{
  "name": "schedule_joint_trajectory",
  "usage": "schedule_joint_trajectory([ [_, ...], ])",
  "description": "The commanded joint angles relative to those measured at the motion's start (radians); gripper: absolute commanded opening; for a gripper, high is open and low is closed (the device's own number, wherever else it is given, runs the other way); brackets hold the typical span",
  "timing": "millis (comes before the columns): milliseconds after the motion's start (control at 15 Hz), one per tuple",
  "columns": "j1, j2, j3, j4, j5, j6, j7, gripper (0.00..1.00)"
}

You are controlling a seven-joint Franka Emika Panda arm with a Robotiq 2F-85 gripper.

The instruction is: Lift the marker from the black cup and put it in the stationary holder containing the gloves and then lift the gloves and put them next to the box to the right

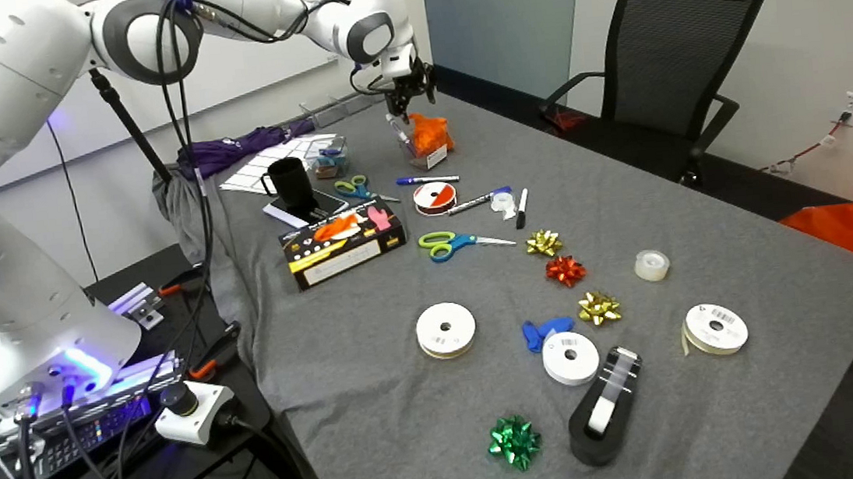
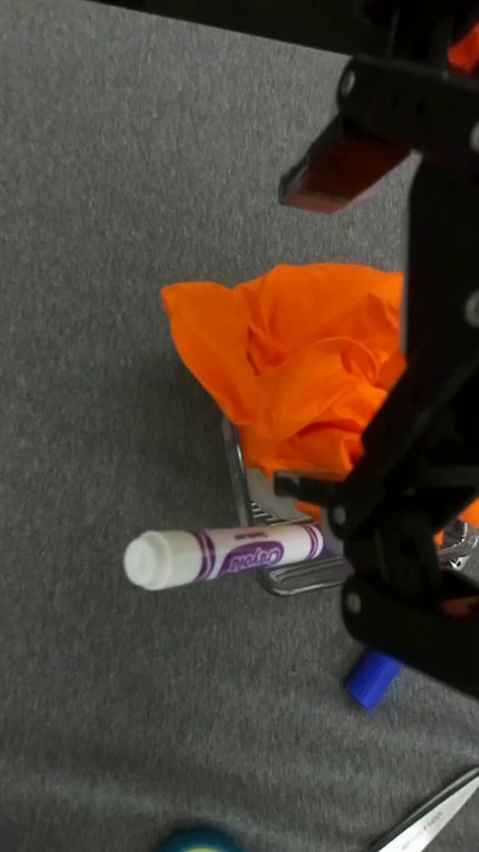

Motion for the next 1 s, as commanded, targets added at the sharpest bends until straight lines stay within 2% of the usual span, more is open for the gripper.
schedule_joint_trajectory([
  [0,0.023,0.063,-0.042,0.094,-0.057,-0.049,0.068,0.74],
  [133,0.027,0.079,-0.051,0.117,-0.081,-0.066,0.096,0.69],
  [733,0.024,0.124,-0.049,0.206,-0.125,-0.150,0.133,0.06],
  [800,0.023,0.129,-0.048,0.217,-0.125,-0.157,0.133,0.01],
  [933,0.022,0.135,-0.046,0.231,-0.125,-0.172,0.135,0.00],
])
